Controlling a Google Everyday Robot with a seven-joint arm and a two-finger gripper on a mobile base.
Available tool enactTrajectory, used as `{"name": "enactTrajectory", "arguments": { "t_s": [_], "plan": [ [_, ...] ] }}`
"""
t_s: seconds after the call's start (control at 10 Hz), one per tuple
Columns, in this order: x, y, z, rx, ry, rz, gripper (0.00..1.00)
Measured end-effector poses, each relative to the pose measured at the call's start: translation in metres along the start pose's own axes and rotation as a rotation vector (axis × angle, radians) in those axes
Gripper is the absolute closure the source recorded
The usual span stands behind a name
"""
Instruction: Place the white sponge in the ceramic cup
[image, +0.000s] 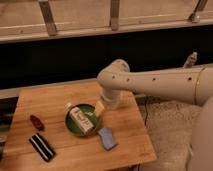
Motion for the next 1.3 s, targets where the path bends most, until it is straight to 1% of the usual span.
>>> {"name": "enactTrajectory", "arguments": {
  "t_s": [0.1,0.2,0.3,0.4,0.5,0.8,0.9,1.0,1.1,1.2,1.3],
  "plan": [
    [0.018,0.018,0.007,-0.028,0.003,0.004,0.2],
    [0.028,0.031,0.012,-0.045,0.003,0.003,0.2],
    [0.043,0.054,0.021,-0.079,0.0,0.002,0.2],
    [0.051,0.065,0.028,-0.1,-0.001,0.002,0.2],
    [0.055,0.071,0.031,-0.113,-0.004,0.003,0.2],
    [0.054,0.072,0.031,-0.112,-0.005,0.001,0.2],
    [0.054,0.07,0.031,-0.104,0.002,0.004,0.2],
    [0.049,0.068,0.035,-0.094,0.017,-0.001,0.2],
    [0.044,0.063,0.045,-0.105,0.033,-0.002,0.2],
    [0.046,0.057,0.06,-0.121,0.058,0.003,0.2],
    [0.048,0.05,0.083,-0.146,0.079,0.016,0.2]
  ]
}}
